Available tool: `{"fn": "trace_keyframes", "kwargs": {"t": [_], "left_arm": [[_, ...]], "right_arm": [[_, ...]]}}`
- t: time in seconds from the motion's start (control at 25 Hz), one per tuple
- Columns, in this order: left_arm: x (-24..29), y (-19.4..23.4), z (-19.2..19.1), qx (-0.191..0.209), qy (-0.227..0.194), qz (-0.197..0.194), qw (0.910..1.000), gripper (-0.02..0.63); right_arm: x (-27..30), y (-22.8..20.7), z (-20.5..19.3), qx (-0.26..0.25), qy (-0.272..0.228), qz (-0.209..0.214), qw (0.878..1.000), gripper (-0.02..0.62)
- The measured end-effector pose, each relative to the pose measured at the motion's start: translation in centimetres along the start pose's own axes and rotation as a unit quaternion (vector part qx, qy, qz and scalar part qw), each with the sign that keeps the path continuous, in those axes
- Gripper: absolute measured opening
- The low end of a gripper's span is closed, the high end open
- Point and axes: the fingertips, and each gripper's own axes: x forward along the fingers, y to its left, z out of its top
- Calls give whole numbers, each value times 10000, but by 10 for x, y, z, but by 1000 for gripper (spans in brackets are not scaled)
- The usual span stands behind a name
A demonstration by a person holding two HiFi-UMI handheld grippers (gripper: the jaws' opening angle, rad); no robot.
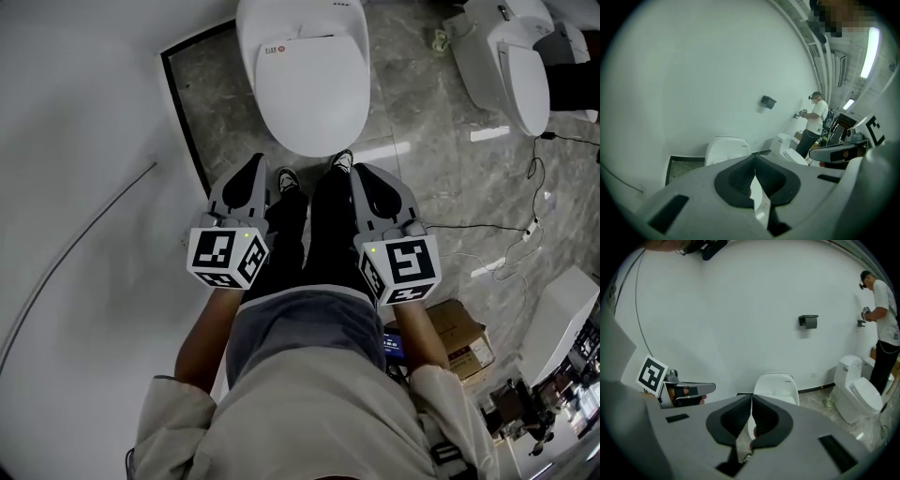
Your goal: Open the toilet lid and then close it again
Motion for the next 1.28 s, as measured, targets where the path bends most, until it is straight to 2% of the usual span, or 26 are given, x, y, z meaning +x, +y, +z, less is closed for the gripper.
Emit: {"fn": "trace_keyframes", "kwargs": {"t": [0.12, 0.52, 0.72, 1.04, 1.28], "left_arm": [[17, 7, -19, 62, 92, 94, 9999, 6], [62, 28, -73, -310, 369, 260, 9985, 6], [71, 33, -107, -267, 538, 284, 9978, 6], [81, 36, -167, -329, 840, 452, 9949, 6], [96, 37, -197, -412, 991, 517, 9929, 6]], "right_arm": [[16, -10, -19, 7, 92, 4, 10000, 11], [56, -47, -66, 53, 358, 160, 9992, 11], [72, -59, -100, 158, 555, 306, 9979, 12], [109, -80, -163, 366, 952, 289, 9944, 14], [138, -96, -204, 546, 1206, 298, 9908, 23]]}}
